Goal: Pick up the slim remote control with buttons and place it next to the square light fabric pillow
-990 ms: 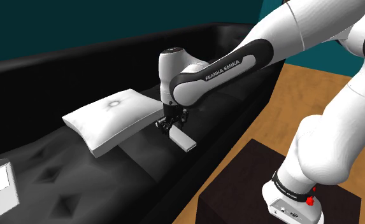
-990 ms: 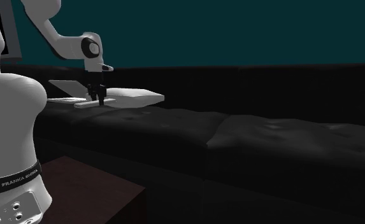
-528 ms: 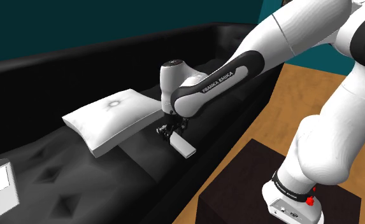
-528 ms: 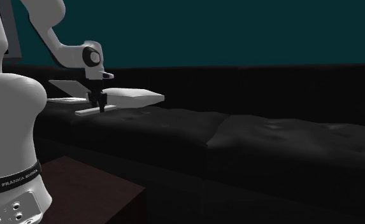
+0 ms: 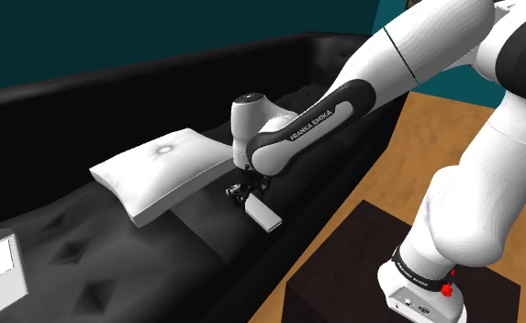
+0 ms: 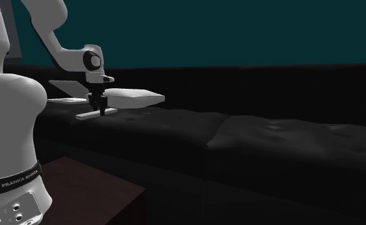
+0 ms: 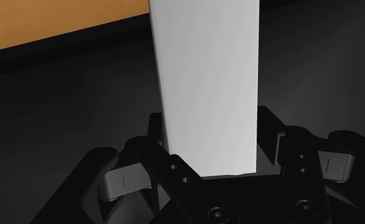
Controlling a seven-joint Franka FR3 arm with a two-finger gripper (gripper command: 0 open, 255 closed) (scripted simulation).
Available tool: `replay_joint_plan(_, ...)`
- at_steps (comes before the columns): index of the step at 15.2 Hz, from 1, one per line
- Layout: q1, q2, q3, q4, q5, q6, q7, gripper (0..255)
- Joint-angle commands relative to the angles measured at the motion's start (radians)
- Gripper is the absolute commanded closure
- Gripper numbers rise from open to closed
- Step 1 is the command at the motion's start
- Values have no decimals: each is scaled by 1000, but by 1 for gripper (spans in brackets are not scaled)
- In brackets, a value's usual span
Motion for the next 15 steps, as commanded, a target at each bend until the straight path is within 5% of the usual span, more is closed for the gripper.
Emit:
replay_joint_plan(1, 0, 0, 0, 0, 0, 0, 0, 255)
replay_joint_plan(2, 0, 0, 0, 0, 0, 0, 0, 0)
replay_joint_plan(7, 0, 0, 0, 0, 0, 0, 0, 0)
replay_joint_plan(11, -1, -79, -5, 56, 13, -133, -11, 0)
replay_joint_plan(15, -1, -79, -5, 56, 13, -133, -11, 0)
